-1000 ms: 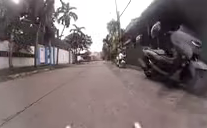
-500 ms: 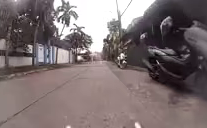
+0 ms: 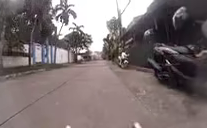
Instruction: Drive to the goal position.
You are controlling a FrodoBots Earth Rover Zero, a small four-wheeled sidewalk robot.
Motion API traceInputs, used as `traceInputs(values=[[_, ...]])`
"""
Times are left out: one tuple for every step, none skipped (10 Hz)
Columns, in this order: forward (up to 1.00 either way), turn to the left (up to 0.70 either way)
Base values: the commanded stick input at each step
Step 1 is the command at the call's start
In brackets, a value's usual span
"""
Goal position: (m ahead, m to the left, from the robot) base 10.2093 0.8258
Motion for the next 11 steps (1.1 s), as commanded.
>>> traceInputs(values=[[0.70,0.00],[0.70,0.00],[0.70,0.00],[0.70,0.00],[0.70,0.00],[0.70,0.00],[0.70,0.00],[0.70,0.00],[0.70,0.00],[0.70,0.00],[0.70,0.00]])
